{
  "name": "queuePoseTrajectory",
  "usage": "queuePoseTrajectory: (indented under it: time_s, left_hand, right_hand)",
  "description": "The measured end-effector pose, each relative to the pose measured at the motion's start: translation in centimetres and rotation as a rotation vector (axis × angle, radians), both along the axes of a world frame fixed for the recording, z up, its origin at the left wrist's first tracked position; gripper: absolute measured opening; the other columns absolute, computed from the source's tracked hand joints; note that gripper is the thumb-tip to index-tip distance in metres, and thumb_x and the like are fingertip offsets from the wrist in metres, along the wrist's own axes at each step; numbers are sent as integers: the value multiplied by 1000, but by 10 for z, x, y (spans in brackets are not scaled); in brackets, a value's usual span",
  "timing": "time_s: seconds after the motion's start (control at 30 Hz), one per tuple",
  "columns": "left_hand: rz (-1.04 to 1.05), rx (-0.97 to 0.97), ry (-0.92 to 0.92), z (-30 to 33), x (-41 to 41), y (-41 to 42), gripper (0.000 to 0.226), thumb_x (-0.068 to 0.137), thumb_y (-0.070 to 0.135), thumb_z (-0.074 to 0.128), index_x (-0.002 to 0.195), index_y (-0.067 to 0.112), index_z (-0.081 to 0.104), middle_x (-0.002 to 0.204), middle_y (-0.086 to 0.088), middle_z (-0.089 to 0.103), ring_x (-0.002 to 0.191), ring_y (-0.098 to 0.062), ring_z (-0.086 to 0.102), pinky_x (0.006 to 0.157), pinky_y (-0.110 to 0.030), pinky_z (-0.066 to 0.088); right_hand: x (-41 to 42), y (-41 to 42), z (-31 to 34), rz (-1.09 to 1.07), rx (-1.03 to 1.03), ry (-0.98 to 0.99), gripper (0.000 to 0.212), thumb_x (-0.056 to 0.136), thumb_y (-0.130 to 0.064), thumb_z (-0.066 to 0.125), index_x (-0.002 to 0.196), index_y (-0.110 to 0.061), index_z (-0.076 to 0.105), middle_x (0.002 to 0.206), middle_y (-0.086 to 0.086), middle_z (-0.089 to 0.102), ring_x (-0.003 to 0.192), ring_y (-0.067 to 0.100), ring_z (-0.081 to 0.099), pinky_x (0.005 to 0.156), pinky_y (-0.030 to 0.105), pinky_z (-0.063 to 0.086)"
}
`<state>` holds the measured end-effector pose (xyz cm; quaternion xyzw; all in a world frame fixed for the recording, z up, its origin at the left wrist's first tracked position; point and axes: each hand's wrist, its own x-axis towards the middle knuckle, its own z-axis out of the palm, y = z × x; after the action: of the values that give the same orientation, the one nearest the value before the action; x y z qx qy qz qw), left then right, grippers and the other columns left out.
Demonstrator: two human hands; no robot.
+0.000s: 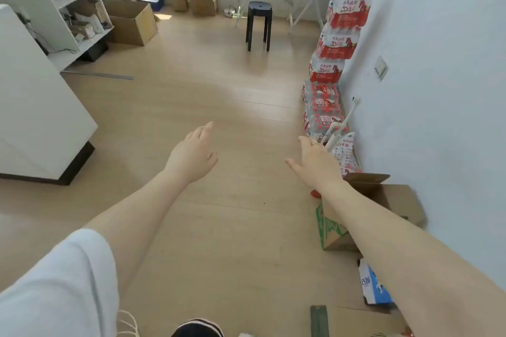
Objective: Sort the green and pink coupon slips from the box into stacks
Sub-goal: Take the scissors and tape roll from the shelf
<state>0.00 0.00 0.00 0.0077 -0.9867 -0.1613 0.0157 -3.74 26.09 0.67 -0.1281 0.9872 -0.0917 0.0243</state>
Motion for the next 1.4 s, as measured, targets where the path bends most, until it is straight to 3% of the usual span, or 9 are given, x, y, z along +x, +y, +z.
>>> queuePoseTrajectory:
  time_s: [0.23, 0.47, 0.7, 1.07, 1.2, 1.4]
  left_hand:
    - [163, -2, -52, -19, -36, -72, 65, 91, 22, 46, 147, 10, 15, 149, -7, 28, 132, -28, 32, 94, -41, 40]
    - [287, -27, -69, -23, -137, -180, 64, 92, 20, 43, 147, 10, 12, 150, -6, 24, 132, -27, 30, 93, -41, 42]
    - [270, -1, -93, -2, -294, -268, 64, 92, 20, 45, 147, 10, 13, 150, -7, 25, 133, -27, 29, 98, -37, 36]
    - [12, -47, -93, -19, -594, -274, 64, 94, 20, 42, 148, 12, 8, 152, -4, 21, 136, -23, 27, 95, -33, 39]
    - [111, 22, -127, -26, -678, -310, 63, 95, 20, 40, 148, 13, 8, 153, -3, 20, 137, -23, 25, 98, -34, 38]
    - [451, 142, -170, -35, -750, -419, 61, 96, 22, 40, 148, 15, 10, 153, -2, 19, 137, -21, 25, 100, -34, 38]
  right_hand:
    - [-74, -84, -14, 196, 37, -38, 61, 90, -43, 51, 136, -8, 32, 135, 12, 43, 123, 29, 42, 91, 40, 42]
    - [-193, -206, -23, 363, 49, -56, 54, 92, -40, 47, 135, -9, 34, 137, 11, 42, 126, 28, 40, 96, 40, 40]
    - [-363, -298, 2, 337, 36, -106, 54, 93, -41, 46, 136, -10, 33, 138, 10, 41, 127, 27, 39, 96, 39, 40]
    - [-653, -323, -14, 110, -86, -162, 56, 93, -41, 48, 136, -9, 34, 138, 10, 42, 126, 28, 41, 96, 37, 38]
    - [-763, -369, -15, 178, -91, -209, 55, 92, -43, 47, 136, -12, 34, 137, 7, 44, 125, 24, 43, 94, 38, 42]
    - [-884, -489, -20, 398, -77, -281, 53, 94, -40, 46, 137, -11, 35, 139, 8, 43, 127, 24, 41, 97, 35, 38]
